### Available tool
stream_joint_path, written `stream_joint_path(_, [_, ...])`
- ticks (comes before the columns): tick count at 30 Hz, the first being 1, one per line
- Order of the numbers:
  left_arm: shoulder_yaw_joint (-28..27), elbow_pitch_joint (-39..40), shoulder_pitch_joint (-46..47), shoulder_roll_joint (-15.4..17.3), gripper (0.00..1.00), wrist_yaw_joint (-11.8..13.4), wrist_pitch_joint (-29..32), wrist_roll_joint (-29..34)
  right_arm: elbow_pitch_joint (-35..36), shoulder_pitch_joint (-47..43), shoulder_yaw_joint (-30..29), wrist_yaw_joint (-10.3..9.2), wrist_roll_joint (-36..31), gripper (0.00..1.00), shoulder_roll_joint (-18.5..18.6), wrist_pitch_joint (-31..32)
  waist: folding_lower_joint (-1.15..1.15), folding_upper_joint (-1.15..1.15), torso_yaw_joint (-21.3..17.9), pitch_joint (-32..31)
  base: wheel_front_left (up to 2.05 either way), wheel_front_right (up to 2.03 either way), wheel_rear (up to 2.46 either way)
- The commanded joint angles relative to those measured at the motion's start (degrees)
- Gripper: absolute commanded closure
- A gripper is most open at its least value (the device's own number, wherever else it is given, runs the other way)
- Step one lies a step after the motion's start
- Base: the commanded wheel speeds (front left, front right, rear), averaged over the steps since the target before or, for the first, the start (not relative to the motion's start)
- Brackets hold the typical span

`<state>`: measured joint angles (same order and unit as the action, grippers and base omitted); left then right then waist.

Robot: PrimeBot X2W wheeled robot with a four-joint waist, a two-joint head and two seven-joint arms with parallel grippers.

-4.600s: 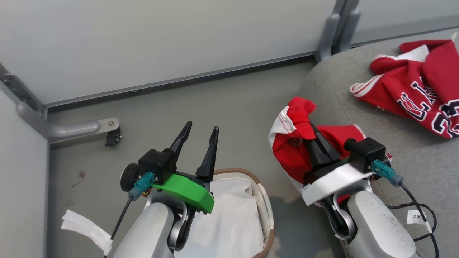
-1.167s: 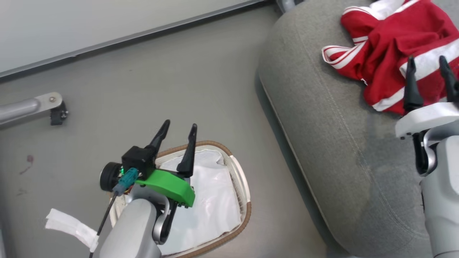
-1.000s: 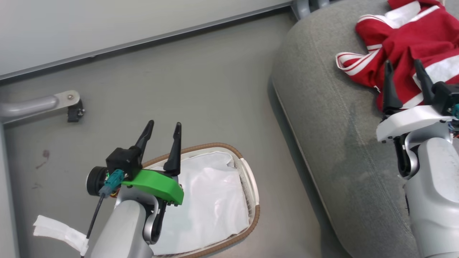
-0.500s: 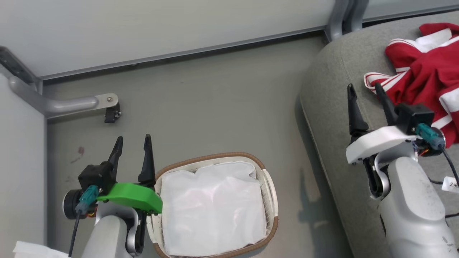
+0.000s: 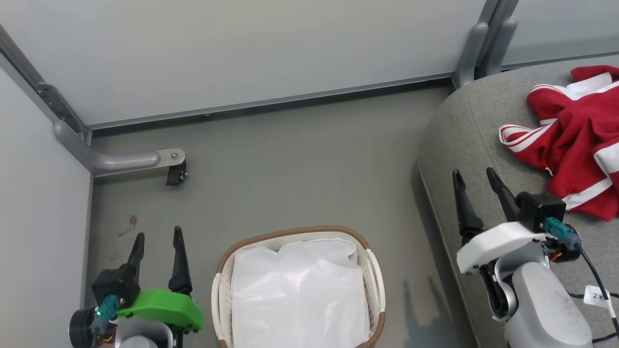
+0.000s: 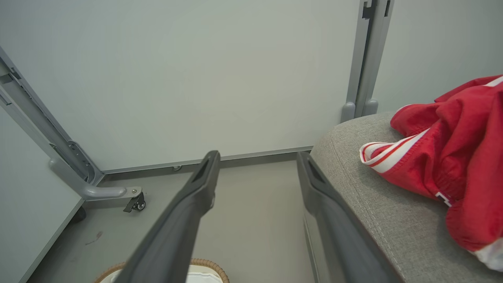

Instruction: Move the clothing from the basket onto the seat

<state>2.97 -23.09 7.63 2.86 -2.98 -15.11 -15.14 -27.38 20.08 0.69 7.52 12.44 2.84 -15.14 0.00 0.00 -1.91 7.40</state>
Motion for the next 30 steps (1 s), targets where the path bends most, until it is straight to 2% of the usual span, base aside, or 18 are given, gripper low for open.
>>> stream_joint_path(1, [-0.4,0.3,-1.5,0.1,0.00,0.5,-0.1,0.1,0.3,-1.4,0.1,-0.06,0.5,0.00,0.2,0.0,0.00,0.00,0.3,-0.9,0.00,0.00,0.00])
stream_joint_path(18, [-1.9,3.1,-9.1,0.1,0.00,1.5,-0.1,-0.9,1.1,-9.4,0.7,-0.06,3.2,0.00,0.2,0.0,0.00,0.00,1.1,-4.2,0.00,0.00,0.00])
stream_joint_path(24, [-1.6,3.3,-9.8,0.1,0.00,-0.2,-0.1,-3.0,1.3,-9.9,0.6,-0.06,3.0,0.00,0.2,0.0,0.00,0.00,1.3,-4.1,0.00,0.00,0.00])
stream_joint_path(25, [-1.4,3.0,-9.2,0.0,1.00,-0.6,0.0,-3.5,1.1,-9.0,0.6,0.00,3.1,1.00,0.0,0.0,0.00,0.00,1.3,-4.0,0.00,0.00,0.00])
stream_joint_path(30, [-1.4,1.2,-9.0,-0.2,1.00,-0.7,0.6,-4.5,-0.5,-9.7,0.3,0.00,4.3,1.00,-0.4,0.5,0.00,0.00,1.3,-4.1,0.00,0.00,0.00])
